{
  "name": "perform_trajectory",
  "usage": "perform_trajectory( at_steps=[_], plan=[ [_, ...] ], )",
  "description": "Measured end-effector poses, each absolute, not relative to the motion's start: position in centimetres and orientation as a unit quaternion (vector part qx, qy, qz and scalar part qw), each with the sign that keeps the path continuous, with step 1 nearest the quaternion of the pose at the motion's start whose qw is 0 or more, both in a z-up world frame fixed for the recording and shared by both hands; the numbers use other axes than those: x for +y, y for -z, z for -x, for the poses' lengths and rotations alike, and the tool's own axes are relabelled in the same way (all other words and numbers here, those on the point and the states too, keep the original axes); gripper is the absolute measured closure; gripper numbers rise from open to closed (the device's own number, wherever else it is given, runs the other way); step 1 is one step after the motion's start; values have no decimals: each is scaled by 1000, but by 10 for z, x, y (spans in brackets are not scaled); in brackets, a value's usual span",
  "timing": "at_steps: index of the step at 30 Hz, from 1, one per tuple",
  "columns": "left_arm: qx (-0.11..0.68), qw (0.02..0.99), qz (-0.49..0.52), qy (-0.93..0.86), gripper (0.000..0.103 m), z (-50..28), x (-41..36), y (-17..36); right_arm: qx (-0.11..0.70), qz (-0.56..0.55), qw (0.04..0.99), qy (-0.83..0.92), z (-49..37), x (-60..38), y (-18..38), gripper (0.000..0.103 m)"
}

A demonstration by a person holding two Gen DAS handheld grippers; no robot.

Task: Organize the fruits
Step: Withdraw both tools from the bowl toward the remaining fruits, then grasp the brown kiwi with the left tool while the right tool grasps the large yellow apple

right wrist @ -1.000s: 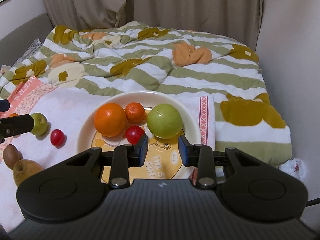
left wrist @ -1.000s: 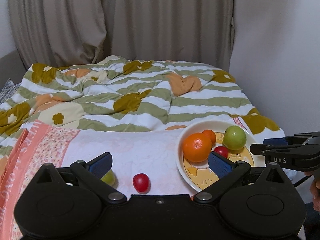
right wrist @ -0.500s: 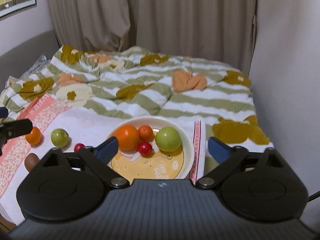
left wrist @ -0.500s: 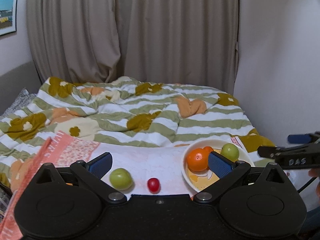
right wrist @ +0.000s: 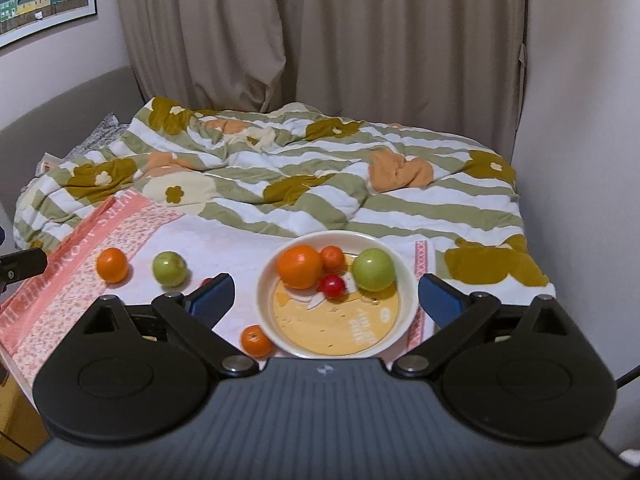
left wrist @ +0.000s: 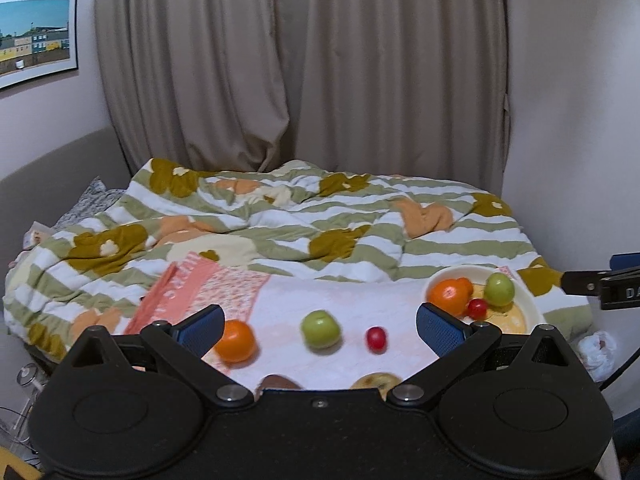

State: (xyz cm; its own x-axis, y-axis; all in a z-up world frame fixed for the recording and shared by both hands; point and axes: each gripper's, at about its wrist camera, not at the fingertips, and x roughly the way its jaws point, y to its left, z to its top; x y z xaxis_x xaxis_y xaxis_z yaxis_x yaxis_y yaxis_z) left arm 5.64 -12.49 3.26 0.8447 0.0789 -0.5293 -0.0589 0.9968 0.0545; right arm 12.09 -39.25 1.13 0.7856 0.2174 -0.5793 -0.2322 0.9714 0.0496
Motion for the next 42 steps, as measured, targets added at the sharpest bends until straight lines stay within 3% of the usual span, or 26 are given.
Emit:
perform_trajectory(
  at_steps=[14, 24, 34, 42],
  plan=[
    [288, 957, -26, 19, 0, -49, -26, -31, 312, -12, 949, -52, -74, -315, -15, 0],
    [331, 938, -50, 95, 0, -77, 21, 6, 326, -12, 945, -17, -62, -254, 16, 0],
    [366, 909, -81, 182, 0, -113, 19, 64, 342, -6, 938, -50, -79, -225, 67, 0],
    [390, 893, -94, 205, 6, -132, -6, 96, 367, -5, 927, -75, -103, -214, 99, 0]
  ],
)
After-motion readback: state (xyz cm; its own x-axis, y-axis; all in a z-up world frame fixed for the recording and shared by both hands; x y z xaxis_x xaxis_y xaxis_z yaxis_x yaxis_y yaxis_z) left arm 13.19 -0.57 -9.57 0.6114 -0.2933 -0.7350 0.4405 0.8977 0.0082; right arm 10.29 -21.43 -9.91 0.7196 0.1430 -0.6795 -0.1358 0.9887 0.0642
